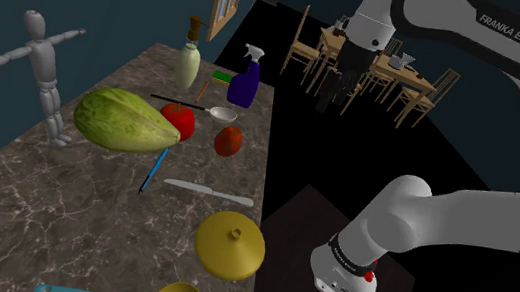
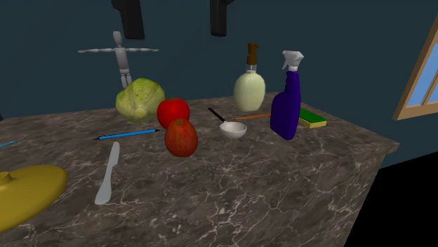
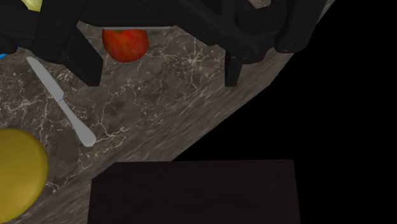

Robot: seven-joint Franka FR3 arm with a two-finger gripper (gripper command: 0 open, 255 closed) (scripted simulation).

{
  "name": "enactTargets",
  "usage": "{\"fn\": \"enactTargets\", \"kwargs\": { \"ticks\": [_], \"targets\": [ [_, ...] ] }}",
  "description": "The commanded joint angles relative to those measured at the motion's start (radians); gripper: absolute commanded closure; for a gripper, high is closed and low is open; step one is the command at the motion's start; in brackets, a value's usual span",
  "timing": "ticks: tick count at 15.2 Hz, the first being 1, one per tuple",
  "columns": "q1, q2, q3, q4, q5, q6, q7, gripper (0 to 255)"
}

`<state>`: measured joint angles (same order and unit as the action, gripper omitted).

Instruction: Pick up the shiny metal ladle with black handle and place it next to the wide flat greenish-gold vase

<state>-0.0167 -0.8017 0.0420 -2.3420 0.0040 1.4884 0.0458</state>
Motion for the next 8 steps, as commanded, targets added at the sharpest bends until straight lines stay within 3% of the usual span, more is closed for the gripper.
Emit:
{"fn": "enactTargets", "kwargs": {
  "ticks": [1,8],
  "targets": [
    [0.000,0.000,0.000,0.000,0.000,0.000,0.000,0],
    [0.029,0.205,-0.056,0.002,-0.010,0.228,-0.142,0]
  ]
}}
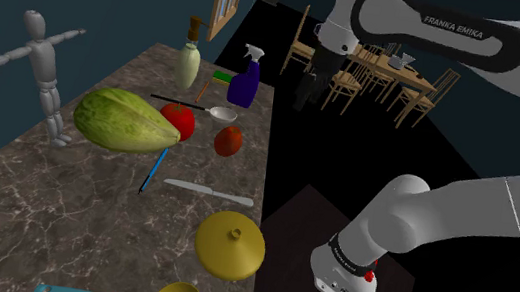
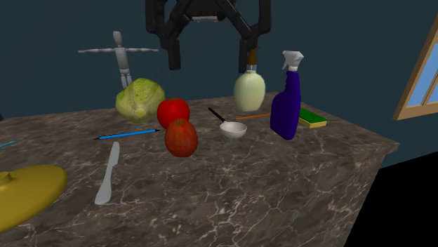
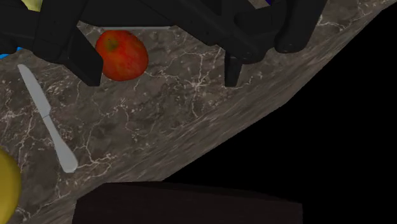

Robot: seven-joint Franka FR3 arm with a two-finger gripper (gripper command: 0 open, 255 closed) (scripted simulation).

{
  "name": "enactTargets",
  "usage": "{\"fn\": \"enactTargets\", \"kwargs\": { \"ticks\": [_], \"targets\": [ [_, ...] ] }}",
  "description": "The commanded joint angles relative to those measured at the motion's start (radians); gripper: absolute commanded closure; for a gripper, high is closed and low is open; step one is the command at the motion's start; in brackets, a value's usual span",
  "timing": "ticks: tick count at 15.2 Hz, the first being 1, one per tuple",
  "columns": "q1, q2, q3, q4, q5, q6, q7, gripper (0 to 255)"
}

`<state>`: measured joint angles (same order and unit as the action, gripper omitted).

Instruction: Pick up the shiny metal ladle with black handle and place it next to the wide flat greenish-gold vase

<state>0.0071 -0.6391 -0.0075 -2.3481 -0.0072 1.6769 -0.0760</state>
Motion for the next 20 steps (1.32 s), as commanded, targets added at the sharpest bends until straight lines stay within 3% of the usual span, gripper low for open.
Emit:
{"fn": "enactTargets", "kwargs": {
  "ticks": [1,11,20],
  "targets": [
    [0.010,0.075,-0.014,0.015,0.002,0.070,-0.040,0],
    [0.057,0.431,-0.061,0.159,0.049,0.309,-0.249,0],
    [0.079,0.763,-0.054,0.402,0.128,0.416,-0.432,0]
  ]
}}
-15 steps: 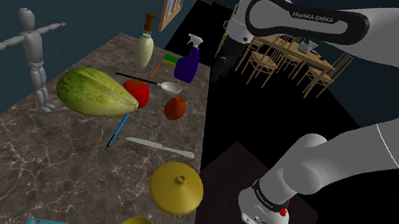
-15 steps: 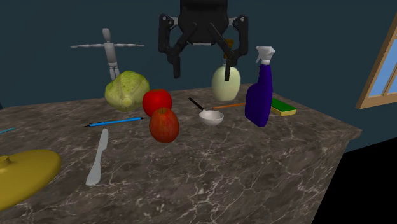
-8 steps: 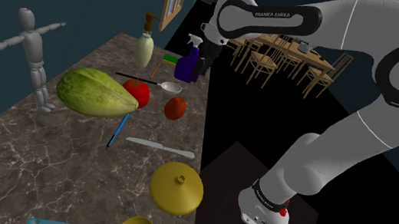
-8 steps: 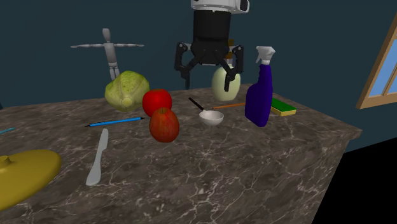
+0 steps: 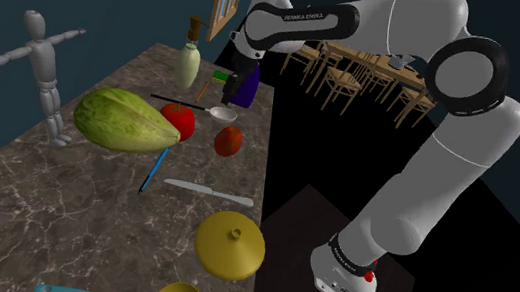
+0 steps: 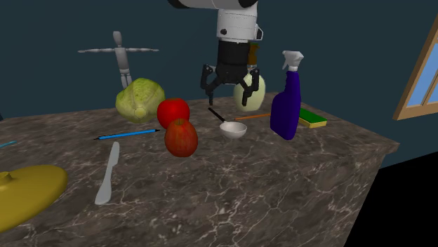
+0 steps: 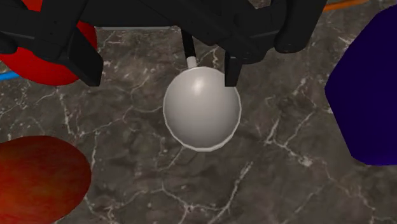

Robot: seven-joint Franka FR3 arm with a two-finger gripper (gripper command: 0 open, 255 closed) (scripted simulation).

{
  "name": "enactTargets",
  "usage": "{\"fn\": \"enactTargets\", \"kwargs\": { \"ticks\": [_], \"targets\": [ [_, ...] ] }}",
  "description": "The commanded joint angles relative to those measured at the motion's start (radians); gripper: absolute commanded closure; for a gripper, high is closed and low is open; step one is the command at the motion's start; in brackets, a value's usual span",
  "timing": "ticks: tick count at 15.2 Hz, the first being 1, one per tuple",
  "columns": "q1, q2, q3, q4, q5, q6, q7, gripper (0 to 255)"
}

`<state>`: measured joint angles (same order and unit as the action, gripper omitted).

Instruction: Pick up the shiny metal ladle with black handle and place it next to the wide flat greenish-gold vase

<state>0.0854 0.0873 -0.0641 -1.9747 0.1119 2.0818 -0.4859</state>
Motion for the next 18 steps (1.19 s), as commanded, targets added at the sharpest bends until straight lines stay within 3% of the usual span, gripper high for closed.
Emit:
{"fn": "enactTargets", "kwargs": {
  "ticks": [1,9,18],
  "targets": [
    [0.001,0.074,0.006,0.062,0.017,0.016,-0.041,0],
    [0.003,0.354,0.049,0.355,0.058,0.016,-0.155,0],
    [0.009,0.400,0.054,0.323,0.064,0.095,-0.159,0]
  ]
}}
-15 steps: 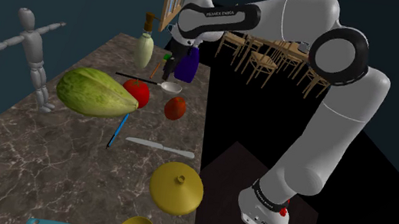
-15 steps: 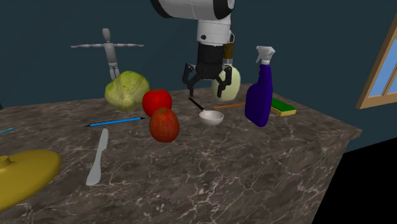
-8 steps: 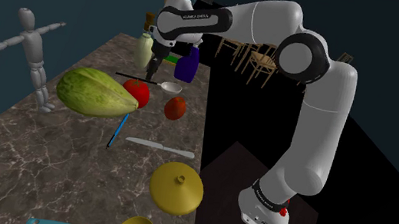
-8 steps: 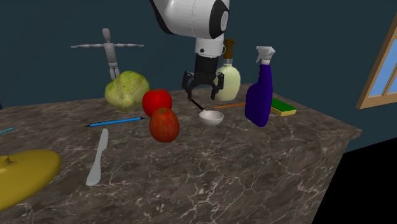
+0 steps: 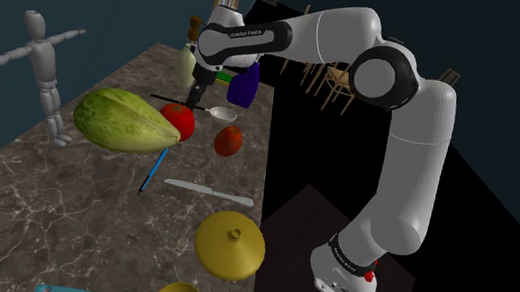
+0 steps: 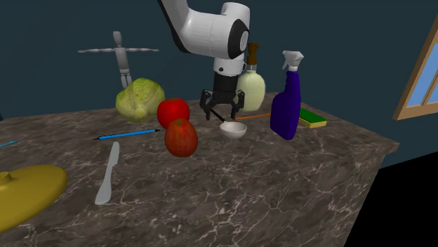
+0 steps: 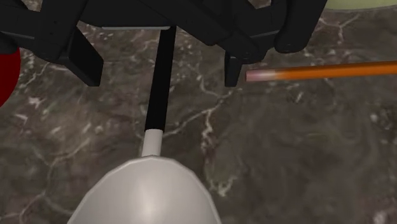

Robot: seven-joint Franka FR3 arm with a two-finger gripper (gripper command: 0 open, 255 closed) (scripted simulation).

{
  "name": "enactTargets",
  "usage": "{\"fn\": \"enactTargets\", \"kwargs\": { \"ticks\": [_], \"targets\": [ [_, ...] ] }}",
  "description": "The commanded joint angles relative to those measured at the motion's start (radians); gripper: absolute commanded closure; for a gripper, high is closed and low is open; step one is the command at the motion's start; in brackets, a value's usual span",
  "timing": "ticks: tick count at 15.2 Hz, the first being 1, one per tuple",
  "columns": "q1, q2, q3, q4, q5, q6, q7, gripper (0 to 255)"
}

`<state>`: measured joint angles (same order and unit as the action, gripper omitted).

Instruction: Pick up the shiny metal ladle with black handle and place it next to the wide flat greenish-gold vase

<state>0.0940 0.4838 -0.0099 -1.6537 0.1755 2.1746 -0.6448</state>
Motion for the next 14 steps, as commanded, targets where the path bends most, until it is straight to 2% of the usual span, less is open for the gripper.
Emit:
{"fn": "enactTargets", "kwargs": {
  "ticks": [1,6,7,14],
  "targets": [
    [0.000,0.004,0.000,0.002,0.000,0.003,0.000,0],
    [0.000,0.004,0.000,0.002,0.000,0.002,0.000,0],
    [0.000,0.004,0.000,0.002,0.000,0.002,0.000,255],
    [0.000,0.005,0.000,0.003,0.000,0.002,-0.001,255]
  ]
}}
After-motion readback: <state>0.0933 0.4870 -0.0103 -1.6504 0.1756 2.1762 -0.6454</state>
